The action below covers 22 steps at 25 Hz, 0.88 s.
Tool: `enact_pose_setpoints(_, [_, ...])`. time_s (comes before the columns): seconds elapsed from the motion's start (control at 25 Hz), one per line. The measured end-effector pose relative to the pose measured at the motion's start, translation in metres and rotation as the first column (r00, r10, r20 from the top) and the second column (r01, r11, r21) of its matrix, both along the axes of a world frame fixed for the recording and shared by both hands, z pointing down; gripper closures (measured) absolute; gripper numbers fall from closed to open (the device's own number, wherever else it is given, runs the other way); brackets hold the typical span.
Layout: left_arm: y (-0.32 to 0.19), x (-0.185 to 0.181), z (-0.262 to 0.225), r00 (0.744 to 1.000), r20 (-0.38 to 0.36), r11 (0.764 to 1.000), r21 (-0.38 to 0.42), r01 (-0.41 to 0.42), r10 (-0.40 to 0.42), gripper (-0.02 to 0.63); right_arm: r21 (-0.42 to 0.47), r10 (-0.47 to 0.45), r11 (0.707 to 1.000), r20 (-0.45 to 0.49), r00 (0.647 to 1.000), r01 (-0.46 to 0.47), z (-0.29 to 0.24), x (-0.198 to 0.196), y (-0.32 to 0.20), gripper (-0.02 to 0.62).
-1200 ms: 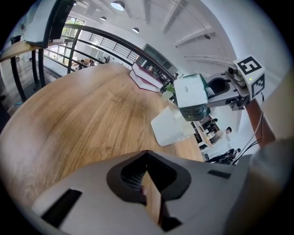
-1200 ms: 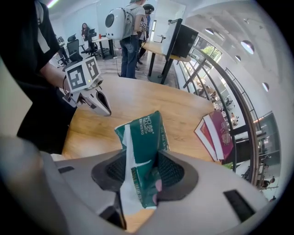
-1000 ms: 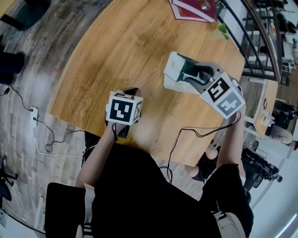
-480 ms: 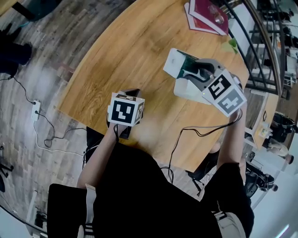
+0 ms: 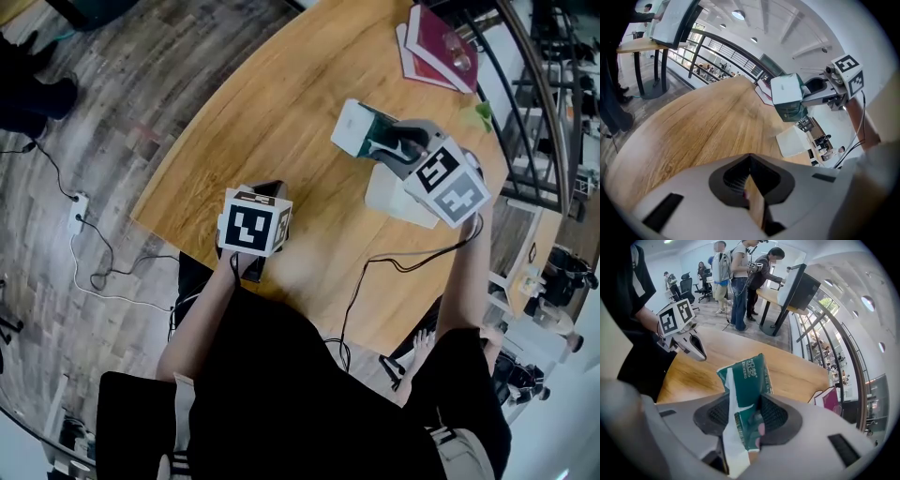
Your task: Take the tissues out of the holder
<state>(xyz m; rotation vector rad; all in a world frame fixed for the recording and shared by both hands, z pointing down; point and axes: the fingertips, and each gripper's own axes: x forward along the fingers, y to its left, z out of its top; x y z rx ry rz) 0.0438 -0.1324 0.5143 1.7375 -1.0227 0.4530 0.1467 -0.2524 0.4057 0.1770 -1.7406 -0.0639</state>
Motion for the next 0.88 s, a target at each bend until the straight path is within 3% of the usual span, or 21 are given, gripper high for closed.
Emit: enact_pose_setpoints(0.88, [-0.004,-0.012,0.018,1.0,0.003,0.998,-0.055,0.023,-0.022,0.595,-0.081,0.072,0.994,-0.014,0.997,-0.073,0.077,-0.009,-0.043,0.416])
